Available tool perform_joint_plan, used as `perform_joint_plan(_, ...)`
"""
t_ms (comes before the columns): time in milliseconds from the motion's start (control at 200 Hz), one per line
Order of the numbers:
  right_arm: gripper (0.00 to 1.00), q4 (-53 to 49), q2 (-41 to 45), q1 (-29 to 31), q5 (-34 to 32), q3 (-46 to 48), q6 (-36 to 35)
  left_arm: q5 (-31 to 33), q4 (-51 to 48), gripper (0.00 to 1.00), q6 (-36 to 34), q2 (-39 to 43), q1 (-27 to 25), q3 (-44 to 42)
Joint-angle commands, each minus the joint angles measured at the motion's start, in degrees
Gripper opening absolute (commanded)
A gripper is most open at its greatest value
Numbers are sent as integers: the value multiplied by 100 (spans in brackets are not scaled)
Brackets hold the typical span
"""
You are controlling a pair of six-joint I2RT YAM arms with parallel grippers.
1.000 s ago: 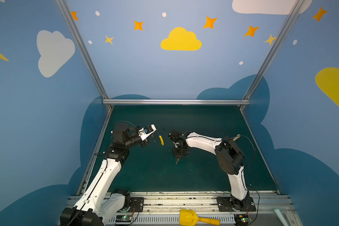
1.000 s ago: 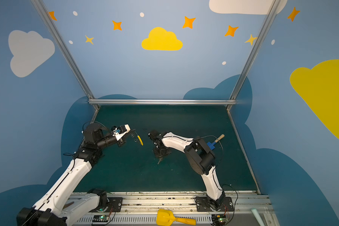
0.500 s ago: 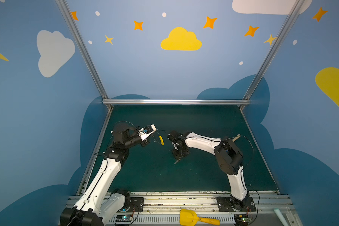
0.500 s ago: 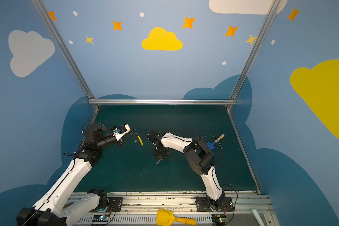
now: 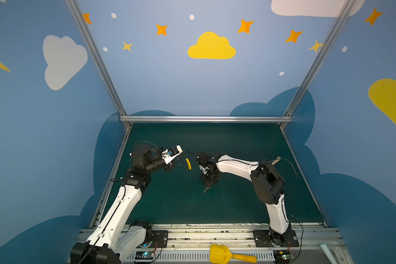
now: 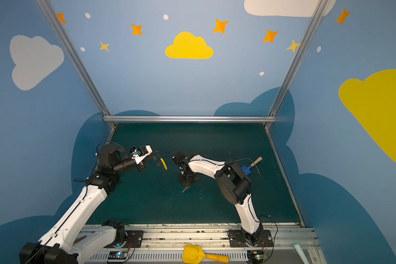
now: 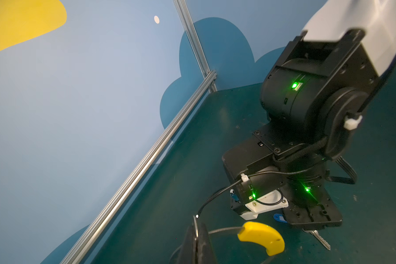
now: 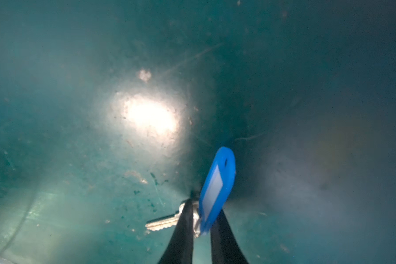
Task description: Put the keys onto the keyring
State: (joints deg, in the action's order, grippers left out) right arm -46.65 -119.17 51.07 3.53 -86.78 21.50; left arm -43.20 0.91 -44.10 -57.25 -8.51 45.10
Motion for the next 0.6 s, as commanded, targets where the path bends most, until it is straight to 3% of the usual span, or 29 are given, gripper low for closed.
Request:
perform_joint_plan(0, 20, -169, 162, -27, -3, 198, -67, -51, -12, 4, -1, 66, 24, -10)
perform_joint_plan(411, 2, -157, 388, -62, -65, 290, -153, -83, 32, 4, 29, 48, 25, -1)
perform_joint_plan(496, 3, -126, 413, -62, 22, 287, -251, -77, 39, 4, 33, 49, 25, -6)
perform_joint_plan(596, 13, -129, 410, -62, 125, 332, -326, -79, 49, 4, 34, 48, 19, -9)
